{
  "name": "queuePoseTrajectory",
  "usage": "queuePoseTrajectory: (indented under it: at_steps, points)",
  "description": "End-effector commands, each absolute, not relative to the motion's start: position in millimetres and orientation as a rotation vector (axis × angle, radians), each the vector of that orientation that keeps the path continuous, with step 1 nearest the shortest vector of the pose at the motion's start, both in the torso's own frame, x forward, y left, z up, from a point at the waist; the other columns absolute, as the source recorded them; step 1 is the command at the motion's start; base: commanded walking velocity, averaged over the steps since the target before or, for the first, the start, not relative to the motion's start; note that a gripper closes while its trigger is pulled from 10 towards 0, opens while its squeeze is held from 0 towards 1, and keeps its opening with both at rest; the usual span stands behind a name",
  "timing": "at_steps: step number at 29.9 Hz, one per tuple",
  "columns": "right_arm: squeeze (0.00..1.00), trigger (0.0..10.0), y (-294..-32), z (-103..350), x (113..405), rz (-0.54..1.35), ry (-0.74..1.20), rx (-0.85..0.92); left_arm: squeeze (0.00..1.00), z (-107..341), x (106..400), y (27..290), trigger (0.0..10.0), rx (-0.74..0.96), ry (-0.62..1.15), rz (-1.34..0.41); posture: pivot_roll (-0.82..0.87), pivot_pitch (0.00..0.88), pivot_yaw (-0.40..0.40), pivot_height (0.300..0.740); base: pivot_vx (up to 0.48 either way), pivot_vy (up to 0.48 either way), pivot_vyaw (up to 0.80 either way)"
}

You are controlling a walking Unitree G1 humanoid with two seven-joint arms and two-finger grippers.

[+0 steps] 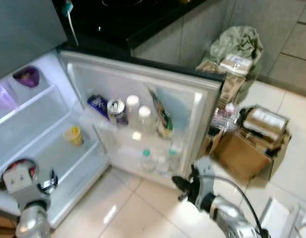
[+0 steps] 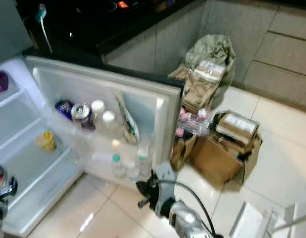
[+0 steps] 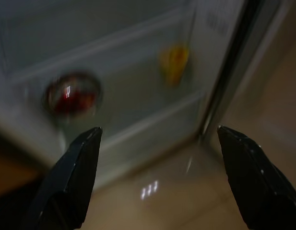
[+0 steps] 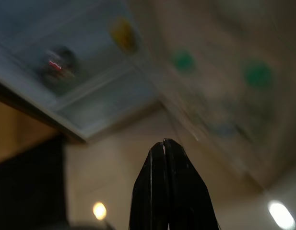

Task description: Restocking fridge

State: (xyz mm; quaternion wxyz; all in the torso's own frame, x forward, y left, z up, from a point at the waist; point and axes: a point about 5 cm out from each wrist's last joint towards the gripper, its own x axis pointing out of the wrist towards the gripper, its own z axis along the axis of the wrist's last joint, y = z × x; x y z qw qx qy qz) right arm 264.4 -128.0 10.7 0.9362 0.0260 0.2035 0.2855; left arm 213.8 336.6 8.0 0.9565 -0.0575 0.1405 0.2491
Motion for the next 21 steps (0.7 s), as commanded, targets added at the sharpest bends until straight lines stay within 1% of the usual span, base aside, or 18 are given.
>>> queuePoseTrajectory:
  at_steps: [1,3,4,5,7,8,10,11,14,16,17,21]
  points:
    - [0.00,10.0,-143,-7,253,0.510,0.491,0.042,0.00,-15,195,328,10.0,-0.146,0.405,0.524,-0.10,0.089,0.036,0.740,0.000,0.000,0.00]
    - [0.00,10.0,-178,-43,226,0.338,0.685,-0.023,0.00,-47,160,314,10.0,-0.183,0.588,0.554,-0.09,0.060,0.025,0.740,0.000,0.000,0.00]
    - [0.00,10.0,-190,-53,214,0.284,0.749,-0.045,0.00,-57,147,308,10.0,-0.196,0.650,0.563,-0.09,0.052,0.023,0.740,0.000,0.000,0.00]
    - [0.00,10.0,-190,-53,214,0.284,0.749,-0.045,0.00,-57,147,308,10.0,-0.196,0.650,0.563,-0.09,0.052,0.023,0.740,0.000,0.000,0.00]
    - [0.00,10.0,-205,-64,196,0.211,0.822,-0.042,0.00,-70,127,300,10.0,-0.211,0.741,0.566,-0.09,0.040,0.019,0.740,0.000,0.000,0.00]
    - [0.00,10.0,-205,-64,196,0.211,0.822,-0.042,0.00,-70,127,300,10.0,-0.211,0.741,0.566,-0.09,0.040,0.019,0.740,0.000,0.000,0.00]
    - [0.00,10.0,-216,-72,182,0.141,0.878,-0.033,0.00,-80,110,292,10.0,-0.229,0.819,0.570,-0.08,0.018,0.019,0.740,0.000,0.000,0.00]
    - [0.00,10.0,-216,-72,182,0.141,0.878,-0.033,0.00,-80,110,292,10.0,-0.229,0.819,0.570,-0.08,0.018,0.019,0.740,0.000,0.000,0.00]
    - [0.00,10.0,-228,-77,170,0.047,0.919,-0.021,0.00,-88,99,281,10.0,-0.235,0.888,0.544,-0.07,0.001,0.020,0.740,0.000,0.000,0.00]
    - [0.00,10.0,-232,-78,168,0.024,0.927,-0.020,0.00,-89,99,279,10.0,-0.234,0.897,0.536,-0.07,0.000,0.014,0.740,0.000,0.000,0.00]
    - [0.00,10.0,-238,-78,165,-0.004,0.942,-0.026,0.00,-90,100,276,10.0,-0.235,0.901,0.530,-0.06,0.000,0.005,0.740,0.000,0.000,0.00]
    - [0.00,10.0,-244,-79,161,-0.026,0.960,-0.039,0.00,-90,102,274,10.0,-0.240,0.897,0.528,-0.05,0.000,-0.003,0.740,0.000,0.000,0.00]
